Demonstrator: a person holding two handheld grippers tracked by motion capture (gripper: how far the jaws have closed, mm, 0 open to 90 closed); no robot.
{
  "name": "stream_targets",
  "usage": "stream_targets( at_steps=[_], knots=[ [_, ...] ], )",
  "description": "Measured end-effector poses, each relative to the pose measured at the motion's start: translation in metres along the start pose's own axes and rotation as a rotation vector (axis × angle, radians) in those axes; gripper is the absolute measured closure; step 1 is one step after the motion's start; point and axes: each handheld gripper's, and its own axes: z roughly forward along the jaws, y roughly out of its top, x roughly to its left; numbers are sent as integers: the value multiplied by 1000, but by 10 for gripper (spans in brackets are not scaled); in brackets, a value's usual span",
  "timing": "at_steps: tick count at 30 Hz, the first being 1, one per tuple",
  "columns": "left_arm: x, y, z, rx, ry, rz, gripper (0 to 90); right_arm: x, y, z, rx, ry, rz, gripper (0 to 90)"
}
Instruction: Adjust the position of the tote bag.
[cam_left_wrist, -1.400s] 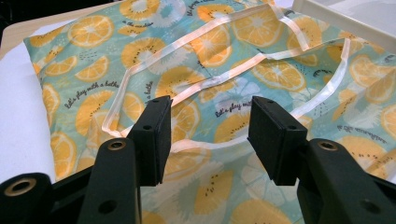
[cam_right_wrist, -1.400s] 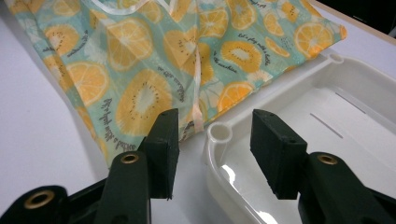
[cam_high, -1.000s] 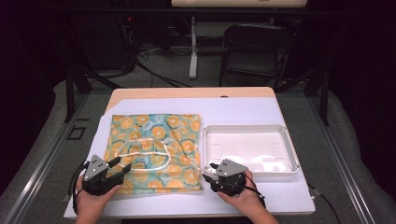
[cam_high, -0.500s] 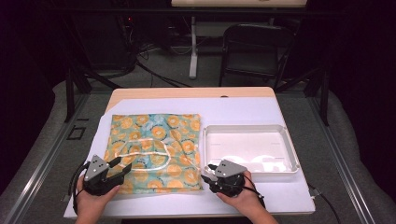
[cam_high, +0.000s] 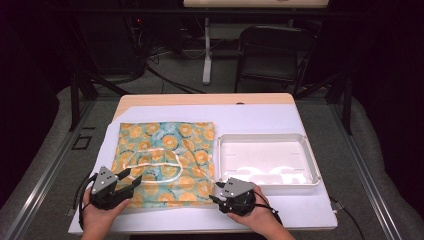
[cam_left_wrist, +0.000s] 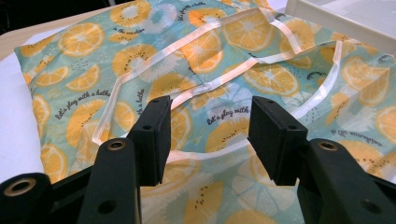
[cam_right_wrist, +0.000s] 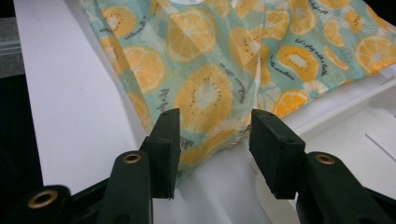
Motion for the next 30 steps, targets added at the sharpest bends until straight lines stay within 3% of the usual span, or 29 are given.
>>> stream_targets(
  at_steps=[5, 11, 30],
  knots=[
    [0, 0, 0, -1, -1, 3, 492, 0, -1, 2, 23, 17, 13, 535],
    [0, 1, 0, -1, -2, 4, 492, 2, -1, 4, 49, 26, -4, 545],
    [-1, 4, 6, -2, -13, 12, 492, 7, -6, 7, 70, 49, -16, 553]
  ],
)
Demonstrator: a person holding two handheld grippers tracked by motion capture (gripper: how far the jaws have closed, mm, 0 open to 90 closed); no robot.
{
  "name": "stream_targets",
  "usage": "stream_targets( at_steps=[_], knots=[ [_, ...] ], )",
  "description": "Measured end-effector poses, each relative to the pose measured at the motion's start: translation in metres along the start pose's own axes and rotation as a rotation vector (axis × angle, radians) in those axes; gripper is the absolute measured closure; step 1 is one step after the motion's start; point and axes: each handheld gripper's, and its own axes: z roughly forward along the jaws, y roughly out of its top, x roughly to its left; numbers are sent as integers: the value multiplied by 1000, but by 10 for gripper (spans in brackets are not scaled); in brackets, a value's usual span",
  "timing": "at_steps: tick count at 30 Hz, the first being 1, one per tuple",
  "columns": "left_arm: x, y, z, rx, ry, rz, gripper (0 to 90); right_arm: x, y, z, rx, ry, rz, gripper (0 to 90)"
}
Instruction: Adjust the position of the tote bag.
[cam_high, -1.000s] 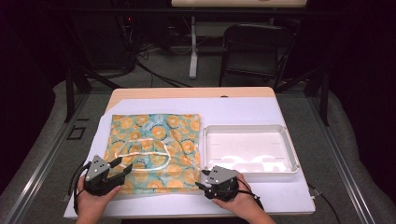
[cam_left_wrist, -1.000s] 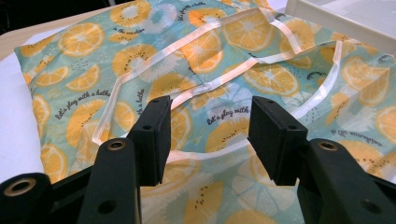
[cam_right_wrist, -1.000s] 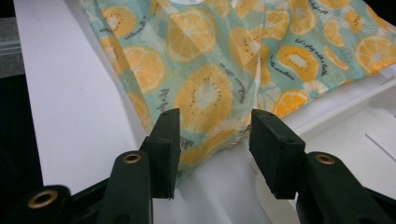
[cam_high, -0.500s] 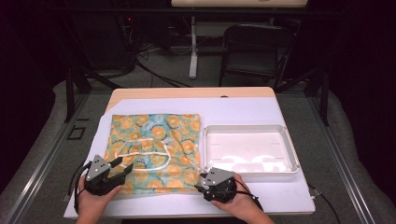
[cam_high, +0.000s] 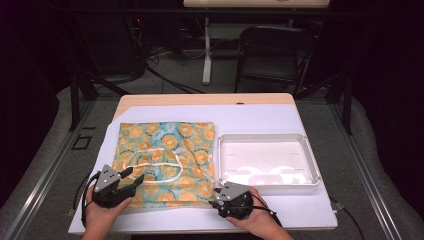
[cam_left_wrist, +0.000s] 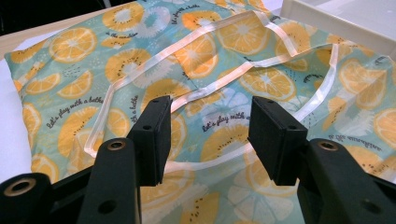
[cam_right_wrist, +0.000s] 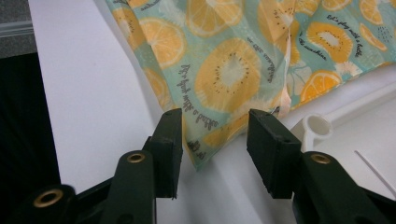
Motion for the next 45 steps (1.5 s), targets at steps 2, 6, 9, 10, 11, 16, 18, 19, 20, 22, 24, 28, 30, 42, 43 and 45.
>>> stream_targets(
  at_steps=[2, 6, 9, 10, 11, 16, 18, 19, 20, 22, 24, 28, 30, 42, 43, 45],
  knots=[
    [0, 0, 1, -3, -2, -3, 492, 0, 0, 0, 0, -5, -3, 553],
    [0, 1, 2, -2, -5, 2, 491, 0, -2, -1, 9, -5, -6, 551],
    [0, 2, 3, -1, -7, 3, 492, 0, -3, -2, 17, -2, -5, 550],
    [0, 2, 3, 0, -8, 3, 491, 0, -4, -1, 11, 0, -2, 549],
    [0, 2, 4, -2, -9, 5, 492, 0, -4, -2, 14, 1, -4, 549],
    [-1, 3, 5, -2, -10, 7, 492, 1, -5, -2, 19, 11, -7, 563],
    [-1, 3, 6, -2, -11, 10, 492, 2, -5, -1, 22, 12, -8, 571],
    [-1, 4, 6, -2, -10, 9, 492, 2, -5, -2, 30, 16, -15, 574],
    [-1, 4, 6, -2, -10, 9, 492, 3, -5, -1, 31, 12, -15, 575],
    [-1, 4, 6, -1, -10, 7, 492, 3, -5, -1, 40, 9, -24, 575],
    [-1, 4, 6, 0, -11, 10, 492, 4, -6, -1, 45, 5, -27, 577],
    [-1, 4, 6, -1, -10, 10, 492, 4, -6, 1, 43, 2, -31, 606],
    [-1, 4, 6, -1, -10, 10, 491, 4, -6, 2, 47, -2, -29, 633],
    [-1, 2, 3, -4, -2, 10, 491, 4, -1, -1, 45, -4, -42, 866],
    [-1, 2, 2, -5, -1, 7, 491, 4, 0, -2, 43, -7, -41, 872],
    [0, 0, 0, -7, 6, 3, 491, 3, 1, -2, 20, -10, -29, 881]
  ],
)
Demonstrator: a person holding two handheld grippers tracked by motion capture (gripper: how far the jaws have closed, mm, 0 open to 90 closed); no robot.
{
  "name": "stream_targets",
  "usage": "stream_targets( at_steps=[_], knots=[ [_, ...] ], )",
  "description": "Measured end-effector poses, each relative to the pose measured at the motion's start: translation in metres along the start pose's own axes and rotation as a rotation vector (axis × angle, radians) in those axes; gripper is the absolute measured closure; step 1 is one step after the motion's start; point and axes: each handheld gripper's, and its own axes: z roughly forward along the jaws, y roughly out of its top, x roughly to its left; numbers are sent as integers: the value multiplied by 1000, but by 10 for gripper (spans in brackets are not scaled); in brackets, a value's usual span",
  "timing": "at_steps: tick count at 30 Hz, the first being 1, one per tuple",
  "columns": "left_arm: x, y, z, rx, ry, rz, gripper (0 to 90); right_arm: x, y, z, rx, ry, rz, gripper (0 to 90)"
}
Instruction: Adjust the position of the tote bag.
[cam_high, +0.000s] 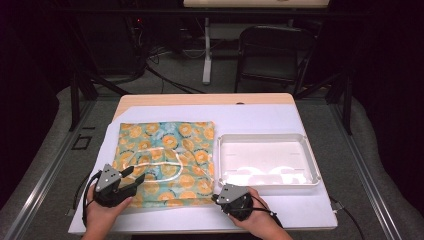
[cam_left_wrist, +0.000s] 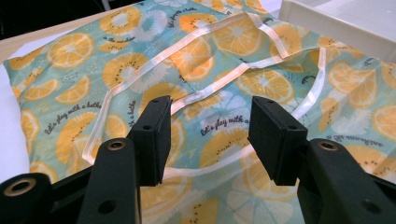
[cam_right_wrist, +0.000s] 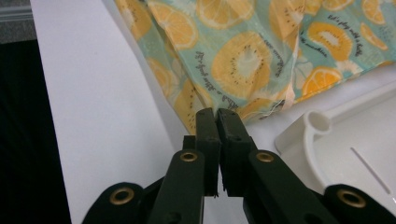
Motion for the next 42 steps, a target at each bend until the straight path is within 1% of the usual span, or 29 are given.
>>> stream_targets(
  at_steps=[2, 5, 7, 9, 10, 11, 14, 15, 16, 17, 19, 21, 24, 25, 26, 27, 29, 30, 32, 34, 35, 39, 42],
  knots=[
    [1, -1, -2, 0, 5, -1, 491, -1, 2, -1, -5, -5, -3, 886],
    [2, -2, -6, -5, 23, -2, 491, -3, 4, -2, -29, -11, 2, 892],
    [4, -3, -10, -2, 43, -15, 490, -3, 6, -3, -37, -14, 0, 893],
    [7, -5, -13, -3, 69, -38, 487, -4, 8, -3, -51, -15, 0, 893],
    [9, -6, -16, -7, 86, -56, 485, -4, 8, -3, -56, -21, 1, 893],
    [11, -6, -19, -12, 95, -66, 482, -4, 9, -3, -71, -20, 6, 892],
    [17, -9, -27, -21, 129, -102, 473, -5, 12, -3, -75, -24, 3, 892],
    [19, -10, -29, -18, 139, -115, 469, -6, 12, -2, -86, -22, 7, 892],
    [22, -12, -31, 0, 153, -132, 461, -6, 13, -2, -80, -20, -1, 892],
    [24, -14, -32, 12, 163, -147, 458, -6, 14, -1, -93, -18, 4, 892],
    [27, -16, -35, 15, 169, -171, 458, -7, 16, -1, -89, -16, -7, 892],
    [30, -19, -40, 22, 184, -185, 453, -7, 18, -1, -100, -18, -7, 891],
    [35, -23, -48, 19, 208, -216, 453, -8, 20, 1, -115, -12, -8, 891],
    [37, -24, -51, 22, 212, -229, 453, -8, 21, 1, -108, -14, -14, 891],
    [39, -26, -52, 22, 211, -247, 449, -8, 22, 1, -114, -12, -14, 890],
    [41, -28, -54, 32, 211, -270, 446, -8, 22, 2, -113, -11, -16, 890],
    [45, -31, -57, 47, 210, -299, 447, -8, 24, 2, -113, -7, -25, 890],
    [46, -32, -58, 55, 217, -312, 448, -7, 24, 2, -114, -8, -29, 889],
    [48, -34, -61, 51, 231, -341, 449, -8, 25, 3, -115, -1, -29, 887],
    [49, -36, -64, 49, 231, -366, 450, -8, 25, 4, -109, -4, -34, 887],
    [50, -37, -65, 41, 232, -378, 450, -8, 25, 5, -115, -1, -29, 886],
    [49, -42, -69, 42, 223, -403, 450, -9, 25, 5, -111, 2, -30, 883],
    [46, -46, -72, 54, 223, -420, 450, -9, 25, 5, -112, 2, -30, 881]
  ],
)
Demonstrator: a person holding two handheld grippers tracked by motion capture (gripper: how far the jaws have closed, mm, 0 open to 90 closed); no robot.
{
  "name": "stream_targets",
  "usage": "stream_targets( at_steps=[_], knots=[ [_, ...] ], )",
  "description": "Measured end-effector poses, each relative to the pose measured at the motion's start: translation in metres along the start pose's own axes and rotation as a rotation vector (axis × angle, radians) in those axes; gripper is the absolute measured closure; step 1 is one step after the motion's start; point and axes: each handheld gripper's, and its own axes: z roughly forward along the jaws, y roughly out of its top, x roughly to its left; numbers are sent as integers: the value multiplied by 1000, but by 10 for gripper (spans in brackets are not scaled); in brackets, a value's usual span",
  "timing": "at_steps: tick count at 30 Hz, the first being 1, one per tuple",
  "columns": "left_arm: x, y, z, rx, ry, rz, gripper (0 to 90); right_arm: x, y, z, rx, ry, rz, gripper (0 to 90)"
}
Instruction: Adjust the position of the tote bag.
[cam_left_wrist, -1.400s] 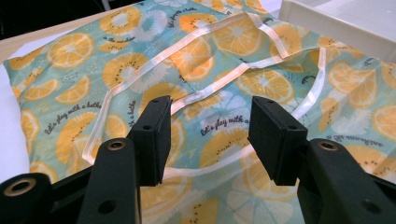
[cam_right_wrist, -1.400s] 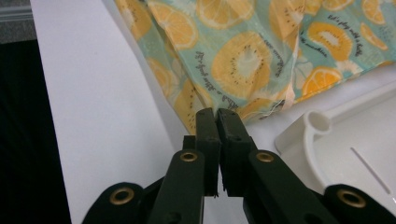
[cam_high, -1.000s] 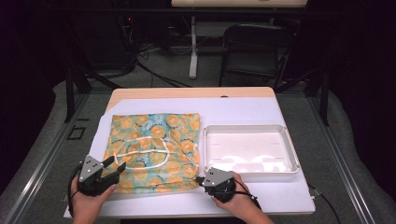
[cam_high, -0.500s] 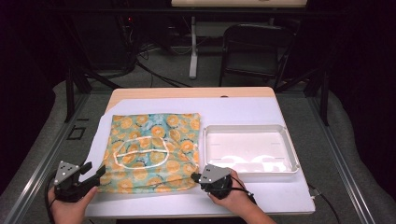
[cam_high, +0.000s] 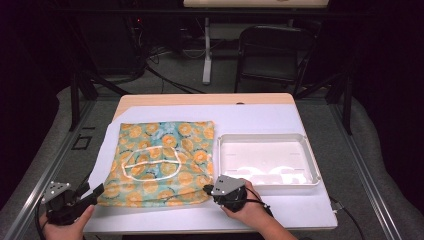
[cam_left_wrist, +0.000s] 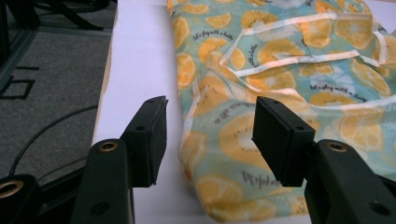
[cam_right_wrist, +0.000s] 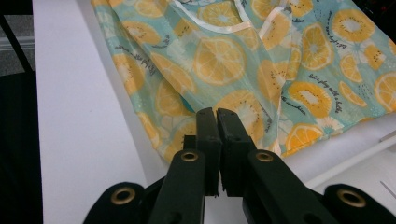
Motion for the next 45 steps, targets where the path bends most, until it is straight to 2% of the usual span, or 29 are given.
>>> stream_targets(
  at_steps=[6, 11, 14, 18, 21, 25, 28, 34, 36, 45],
  knots=[
    [3, -8, 2, 41, -45, -64, 445, 1, 0, 0, 7, 2, -9, 877],
    [3, -11, 6, 45, -46, -98, 424, 1, 0, 0, 7, 6, -9, 871],
    [4, -12, 9, 48, -62, -108, 423, 0, 0, -1, 5, 2, -8, 865],
    [5, -14, 11, 61, -92, -154, 419, 0, 0, 0, 4, 2, -7, 862],
    [4, -17, 14, 68, -112, -171, 409, 1, 0, 0, 3, 1, -8, 857],
    [2, -18, 16, 73, -108, -157, 405, 0, 0, 0, 3, 0, -8, 854],
    [1, -19, 18, 88, -119, -165, 404, 0, 0, 0, 1, -1, -7, 851],
    [0, -19, 23, 115, -134, -150, 407, 0, -1, 0, 4, 4, -7, 848],
    [-1, -20, 24, 126, -120, -144, 421, 1, 0, 0, 7, 2, -10, 847],
    [0, -20, 25, 155, -123, -124, 495, 1, -1, 1, 7, 7, -9, 840]
  ],
)
